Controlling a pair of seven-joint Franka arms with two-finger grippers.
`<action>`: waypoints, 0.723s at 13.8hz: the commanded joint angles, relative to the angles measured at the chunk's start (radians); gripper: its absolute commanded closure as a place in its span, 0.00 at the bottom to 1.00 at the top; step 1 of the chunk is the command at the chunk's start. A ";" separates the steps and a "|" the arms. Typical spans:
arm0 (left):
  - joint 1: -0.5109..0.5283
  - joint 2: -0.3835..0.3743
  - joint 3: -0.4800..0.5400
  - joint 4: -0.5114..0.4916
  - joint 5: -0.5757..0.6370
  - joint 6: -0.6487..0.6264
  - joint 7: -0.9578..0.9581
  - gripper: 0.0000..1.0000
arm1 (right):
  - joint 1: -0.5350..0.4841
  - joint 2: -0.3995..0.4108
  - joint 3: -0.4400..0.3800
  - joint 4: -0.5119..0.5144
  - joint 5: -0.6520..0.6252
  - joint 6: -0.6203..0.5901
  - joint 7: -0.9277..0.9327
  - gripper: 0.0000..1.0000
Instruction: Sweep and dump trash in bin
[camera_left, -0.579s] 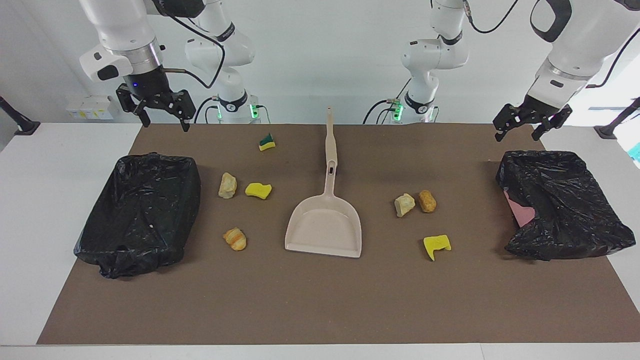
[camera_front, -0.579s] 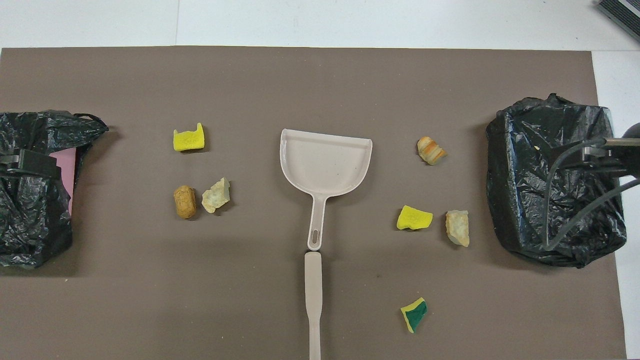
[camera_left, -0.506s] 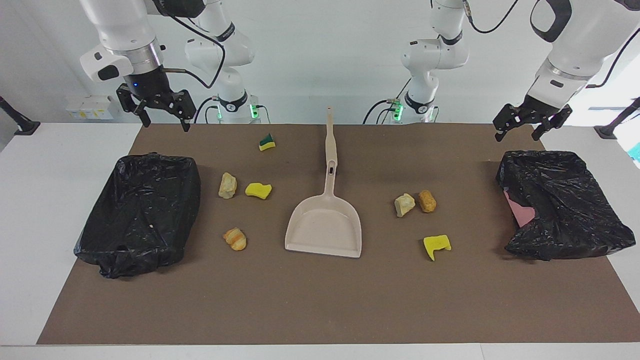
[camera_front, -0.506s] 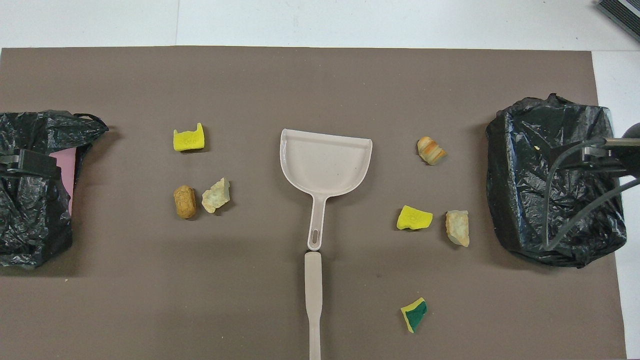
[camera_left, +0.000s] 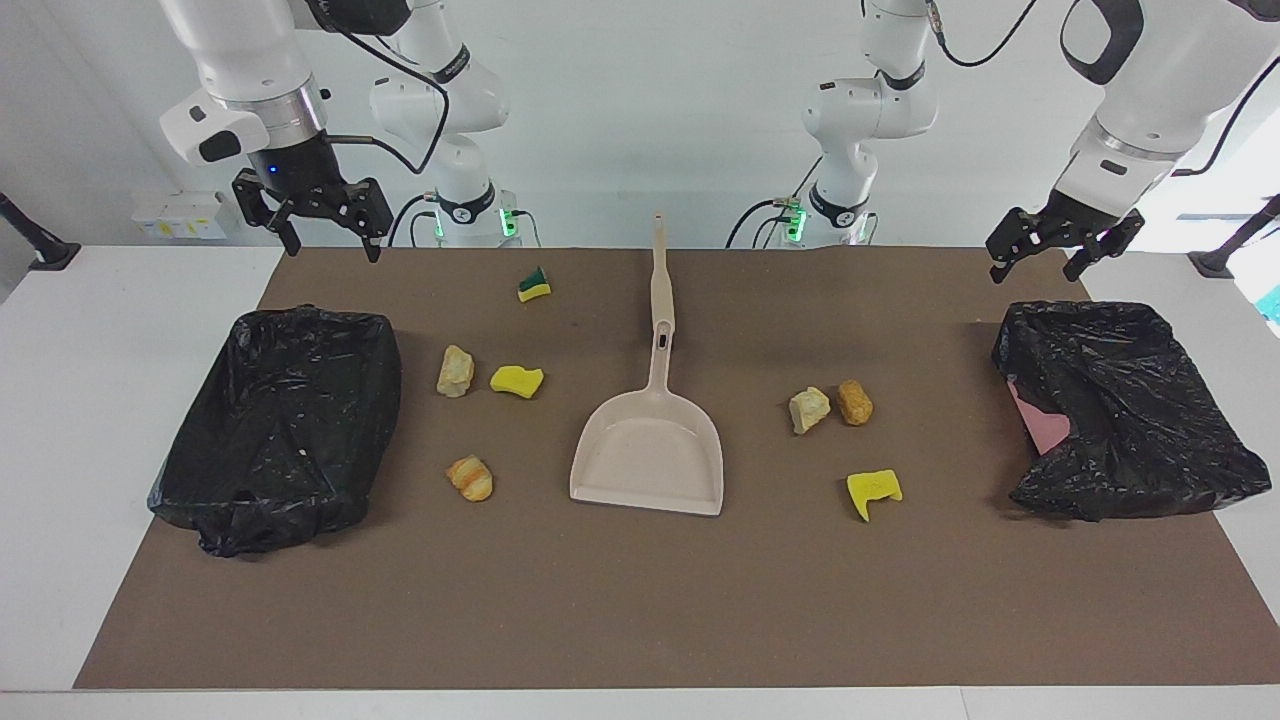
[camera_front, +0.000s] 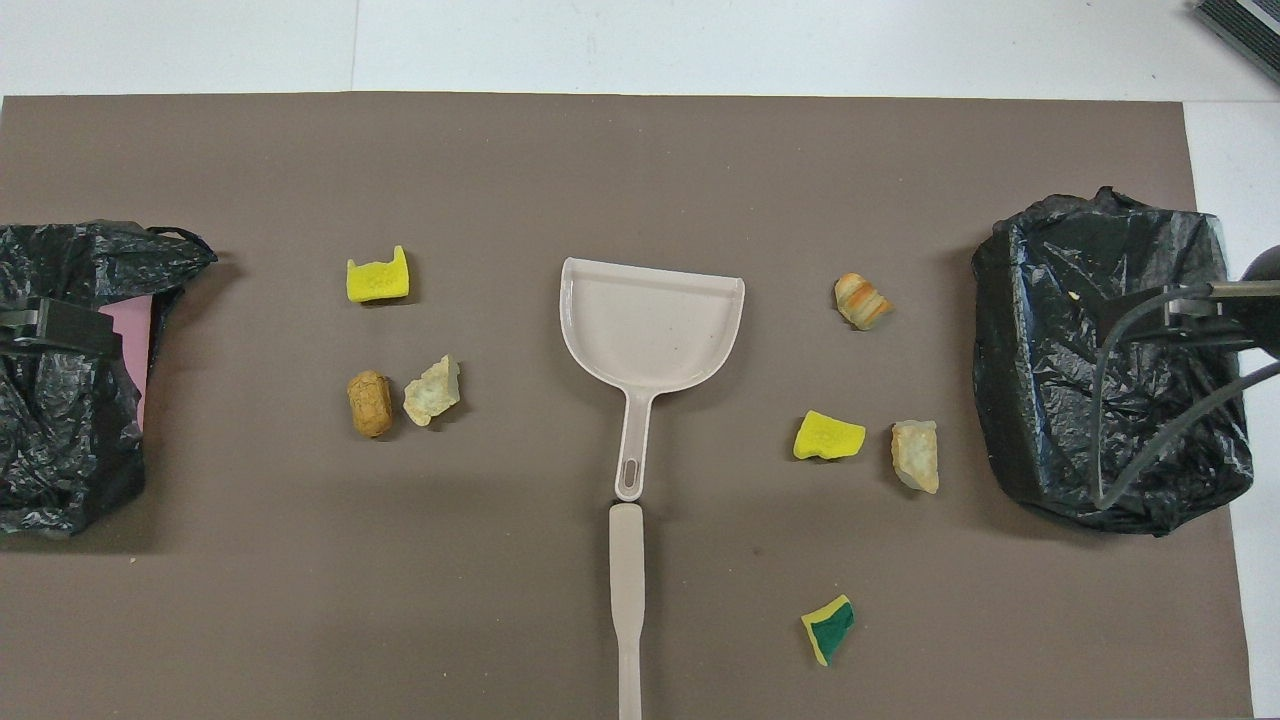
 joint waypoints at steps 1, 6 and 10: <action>0.007 -0.020 -0.002 -0.018 -0.006 0.015 0.007 0.00 | -0.013 0.006 0.006 0.011 0.021 -0.003 -0.033 0.00; 0.007 -0.020 -0.002 -0.019 -0.006 0.015 0.007 0.00 | -0.013 0.006 0.003 0.011 0.061 -0.003 -0.030 0.00; 0.007 -0.020 -0.002 -0.018 -0.006 0.015 0.007 0.00 | -0.013 0.004 0.003 0.011 0.061 -0.004 -0.032 0.00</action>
